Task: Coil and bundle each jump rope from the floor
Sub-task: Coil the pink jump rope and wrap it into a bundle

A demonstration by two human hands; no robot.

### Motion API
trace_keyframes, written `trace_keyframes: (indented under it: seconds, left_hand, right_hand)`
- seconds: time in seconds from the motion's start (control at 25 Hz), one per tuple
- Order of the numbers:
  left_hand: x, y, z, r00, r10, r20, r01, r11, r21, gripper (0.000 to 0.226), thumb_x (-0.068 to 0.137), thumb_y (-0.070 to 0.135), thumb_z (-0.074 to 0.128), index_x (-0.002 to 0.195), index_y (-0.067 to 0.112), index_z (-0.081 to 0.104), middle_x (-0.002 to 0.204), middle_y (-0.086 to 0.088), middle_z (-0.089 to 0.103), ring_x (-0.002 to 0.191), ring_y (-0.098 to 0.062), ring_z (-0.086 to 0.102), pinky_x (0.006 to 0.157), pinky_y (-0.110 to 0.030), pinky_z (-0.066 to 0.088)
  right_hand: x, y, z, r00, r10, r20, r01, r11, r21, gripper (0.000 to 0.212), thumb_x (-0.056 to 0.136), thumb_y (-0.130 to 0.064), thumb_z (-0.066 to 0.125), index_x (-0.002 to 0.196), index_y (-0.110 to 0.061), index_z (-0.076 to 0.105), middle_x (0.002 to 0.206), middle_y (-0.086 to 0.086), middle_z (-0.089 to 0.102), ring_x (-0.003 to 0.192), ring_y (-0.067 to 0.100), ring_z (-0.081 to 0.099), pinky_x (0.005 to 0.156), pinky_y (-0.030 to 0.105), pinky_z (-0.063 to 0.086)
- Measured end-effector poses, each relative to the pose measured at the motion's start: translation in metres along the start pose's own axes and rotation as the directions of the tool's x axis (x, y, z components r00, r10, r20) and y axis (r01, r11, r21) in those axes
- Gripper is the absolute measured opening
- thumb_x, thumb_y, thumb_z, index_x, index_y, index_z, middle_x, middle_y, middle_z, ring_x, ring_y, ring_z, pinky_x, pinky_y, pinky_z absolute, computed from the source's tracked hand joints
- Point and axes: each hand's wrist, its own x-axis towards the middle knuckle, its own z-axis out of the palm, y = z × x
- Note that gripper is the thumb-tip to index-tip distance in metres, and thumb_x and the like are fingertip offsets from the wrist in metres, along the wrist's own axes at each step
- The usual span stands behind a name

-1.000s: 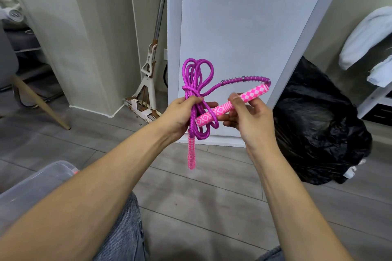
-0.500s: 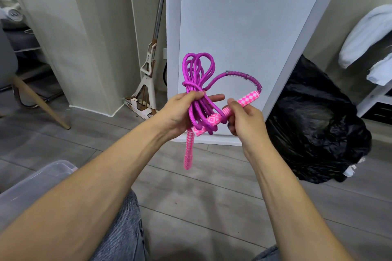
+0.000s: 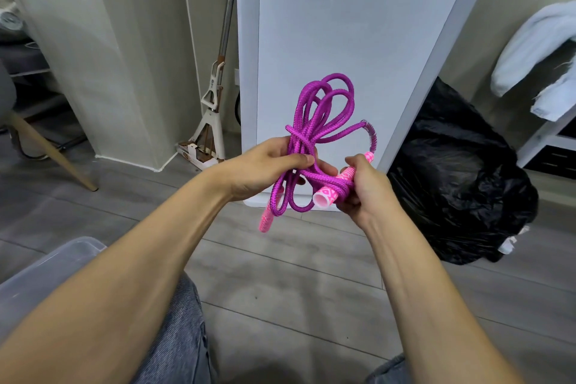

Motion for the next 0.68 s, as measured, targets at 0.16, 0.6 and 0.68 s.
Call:
trace_keyframes:
  seconds: [0.16, 0.6, 0.68]
  left_hand:
    - [0.007, -0.006, 0.01, 0.971, -0.014, -0.237, 0.015, 1.0, 0.003, 0.024, 0.105, 0.011, 0.043, 0.118, -0.005, 0.055, 0.111, -0.005, 0.075, 0.106, -0.031, 0.069, 0.098, -0.041, 0.052]
    - [0.02, -0.024, 0.018, 0.808, -0.151, -0.569, -0.014, 0.961, -0.276, 0.014, 0.102, 0.014, 0.045, 0.101, 0.015, 0.059, 0.11, -0.005, 0.075, 0.093, -0.033, 0.073, 0.091, -0.051, 0.056]
    - [0.021, -0.023, 0.023, 0.792, -0.206, -0.575, -0.06, 0.91, -0.409, 0.014, 0.101, 0.01, 0.044, 0.103, 0.01, 0.057, 0.108, -0.012, 0.075, 0.096, -0.034, 0.072, 0.086, -0.051, 0.058]
  right_hand:
    - [0.0, 0.005, 0.003, 0.997, 0.061, 0.05, -0.069, 0.983, 0.17, 0.026, 0.095, -0.019, 0.053, 0.071, -0.014, 0.045, 0.045, 0.002, 0.041, 0.032, 0.013, 0.032, 0.04, 0.02, 0.024]
    - [-0.015, 0.016, 0.014, 0.822, -0.357, 0.445, 0.541, 0.735, -0.409, 0.03, 0.102, -0.034, 0.052, 0.097, -0.008, 0.066, 0.086, 0.006, 0.07, 0.079, 0.022, 0.063, 0.076, 0.034, 0.049]
    - [-0.021, 0.02, 0.02, 0.781, -0.333, 0.529, 0.592, 0.666, -0.454, 0.028, 0.101, -0.037, 0.051, 0.102, -0.012, 0.064, 0.096, 0.013, 0.071, 0.087, 0.02, 0.067, 0.077, 0.03, 0.05]
